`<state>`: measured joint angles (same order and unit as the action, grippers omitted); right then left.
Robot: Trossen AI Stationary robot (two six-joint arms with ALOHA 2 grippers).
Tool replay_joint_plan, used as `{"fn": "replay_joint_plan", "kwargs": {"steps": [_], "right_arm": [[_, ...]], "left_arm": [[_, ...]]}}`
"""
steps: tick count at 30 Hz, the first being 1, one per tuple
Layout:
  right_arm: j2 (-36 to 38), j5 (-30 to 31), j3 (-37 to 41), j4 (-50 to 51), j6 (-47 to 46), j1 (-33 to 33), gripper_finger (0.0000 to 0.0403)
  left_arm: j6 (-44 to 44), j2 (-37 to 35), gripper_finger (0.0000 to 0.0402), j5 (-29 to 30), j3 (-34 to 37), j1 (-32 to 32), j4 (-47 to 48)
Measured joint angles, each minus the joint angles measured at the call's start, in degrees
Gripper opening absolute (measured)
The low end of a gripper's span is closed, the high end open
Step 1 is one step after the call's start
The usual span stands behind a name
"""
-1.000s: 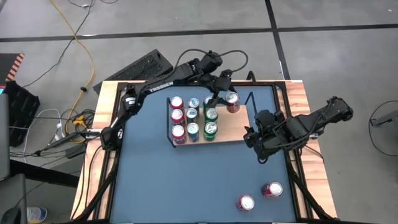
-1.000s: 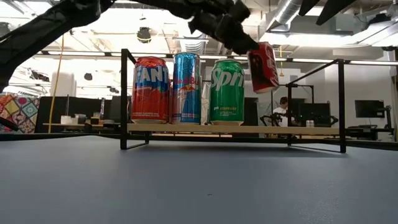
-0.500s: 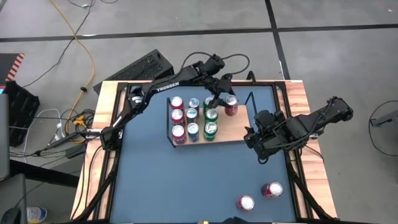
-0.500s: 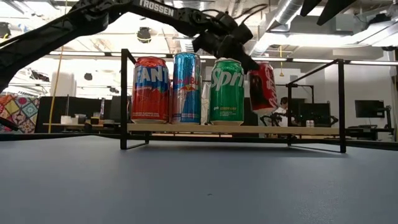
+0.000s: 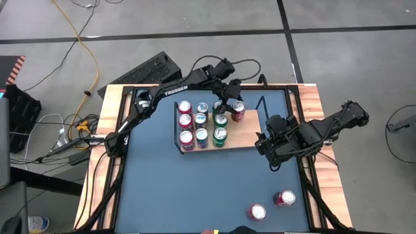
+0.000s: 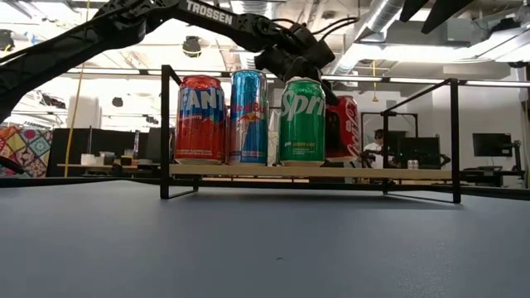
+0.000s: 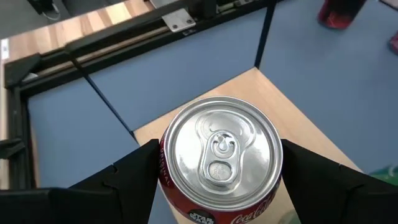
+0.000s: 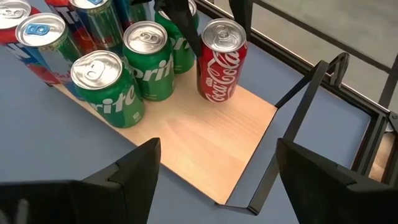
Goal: Place canned beverage on shelf
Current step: Put the red soda can on the shelf
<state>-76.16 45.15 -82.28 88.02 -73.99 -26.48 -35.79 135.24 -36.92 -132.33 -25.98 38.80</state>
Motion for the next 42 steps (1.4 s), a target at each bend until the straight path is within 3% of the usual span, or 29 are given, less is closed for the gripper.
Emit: {"fn": "replay_joint_plan", "kwargs": {"steps": [5, 11, 23, 42], "right_arm": [[0.00, -0.02, 0.00, -0.23, 0.93, 0.00, 0.0303], [0.00, -0.02, 0.00, -0.21, 1.17, 0.00, 0.0303], [0.00, -0.04, 0.00, -0.25, 2.48, 0.00, 0.0303], [0.00, 0.37, 0.00, -0.29, 7.21, 0.54, 0.0303]], "left_arm": [[-0.48, 0.00, 0.0278, 1.04, 0.21, 0.43, -0.05], [-0.47, 0.00, 0.0278, 7.67, 0.26, 0.98, 0.52], [2.76, -0.05, 0.0326, 8.02, 0.31, 1.25, 1.74], [4.18, -1.53, 0.0329, 9.22, -2.60, 1.31, 3.38]]}}
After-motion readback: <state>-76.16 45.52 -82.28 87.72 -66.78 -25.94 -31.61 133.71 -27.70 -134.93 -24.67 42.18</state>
